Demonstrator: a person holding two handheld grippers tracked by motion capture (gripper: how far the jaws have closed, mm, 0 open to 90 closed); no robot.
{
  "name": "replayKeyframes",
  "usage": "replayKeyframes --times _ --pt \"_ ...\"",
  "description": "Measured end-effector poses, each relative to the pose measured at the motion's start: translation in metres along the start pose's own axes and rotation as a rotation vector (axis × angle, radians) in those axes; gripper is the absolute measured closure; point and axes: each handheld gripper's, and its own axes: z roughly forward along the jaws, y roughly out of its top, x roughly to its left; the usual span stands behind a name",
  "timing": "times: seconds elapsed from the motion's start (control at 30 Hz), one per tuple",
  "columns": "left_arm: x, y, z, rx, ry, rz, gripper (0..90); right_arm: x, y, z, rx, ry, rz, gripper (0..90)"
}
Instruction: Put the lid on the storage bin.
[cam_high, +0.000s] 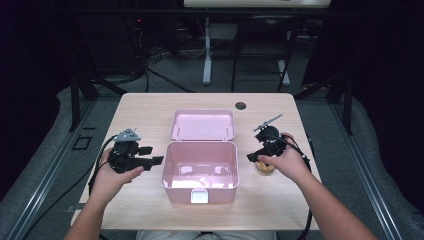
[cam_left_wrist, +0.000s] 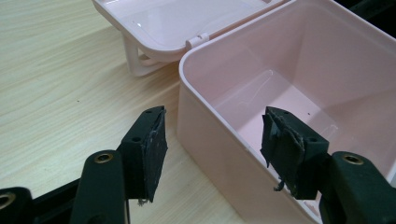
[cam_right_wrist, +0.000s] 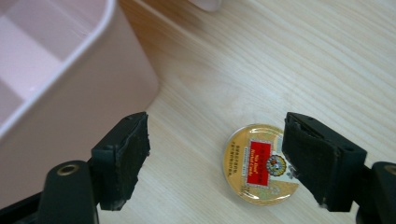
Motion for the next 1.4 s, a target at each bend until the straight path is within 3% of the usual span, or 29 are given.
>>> replayKeyframes --times 0.33,0.6,0.97,1.4 --pt "0.001 0.000 -0.001 -0.005 0.003 -0.002 39.9 -0.019 0.001 0.026 0.144 -0.026 0.038 15.1" --pt "0.002 -0.001 -0.002 -0.004 0.006 -0.004 39.9 -0.029 0.001 0.043 0.227 -0.043 0.062 14.9" --pt "0.003 -0.001 -0.003 -0.004 0.003 -0.006 39.9 -0.041 0.001 0.061 0.293 -0.053 0.082 14.5" --pt "0.005 -0.001 -0.005 -0.003 0.004 -0.011 39.9 -0.043 0.000 0.071 0.339 -0.055 0.100 13.9"
